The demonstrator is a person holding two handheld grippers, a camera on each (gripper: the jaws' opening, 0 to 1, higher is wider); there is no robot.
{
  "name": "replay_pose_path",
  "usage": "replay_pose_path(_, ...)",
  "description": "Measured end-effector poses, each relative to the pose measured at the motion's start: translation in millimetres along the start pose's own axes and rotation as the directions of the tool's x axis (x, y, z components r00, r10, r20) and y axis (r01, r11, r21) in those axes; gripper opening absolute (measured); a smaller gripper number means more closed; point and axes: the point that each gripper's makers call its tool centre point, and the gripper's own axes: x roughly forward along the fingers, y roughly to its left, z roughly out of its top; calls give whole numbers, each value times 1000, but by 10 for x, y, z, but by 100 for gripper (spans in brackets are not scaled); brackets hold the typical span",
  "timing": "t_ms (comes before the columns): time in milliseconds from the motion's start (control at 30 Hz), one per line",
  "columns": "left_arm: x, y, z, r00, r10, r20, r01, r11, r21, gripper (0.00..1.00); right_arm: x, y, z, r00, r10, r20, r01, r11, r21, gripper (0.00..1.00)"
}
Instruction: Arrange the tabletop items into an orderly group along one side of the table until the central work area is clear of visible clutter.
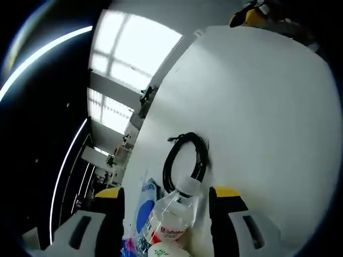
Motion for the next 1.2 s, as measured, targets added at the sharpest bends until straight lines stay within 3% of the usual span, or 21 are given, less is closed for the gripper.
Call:
replay_pose_path(367, 91, -10, -7, 1000, -2, 7, 2, 1000, 29, 60, -12, 4, 14, 1000, -6, 0, 6, 1000, -8, 38)
replay_pose_path(533, 151, -77, -32, 999, -39, 3, 39, 999, 22, 60, -38, -32, 20, 1000, -16, -2, 16, 1000, -2, 38)
replay_pose_path(933, 257, -41, -18, 1000, 11, 9, -12, 995, 98, 59, -50, -59, 22, 1000, -21, -3, 21, 1000, 6, 37)
replay_pose_path(1200, 319, -77, -35, 1000, 3, 14, -5, 990, 138, 53, -89, -82, 27, 999, -36, -9, 36, 999, 4, 37)
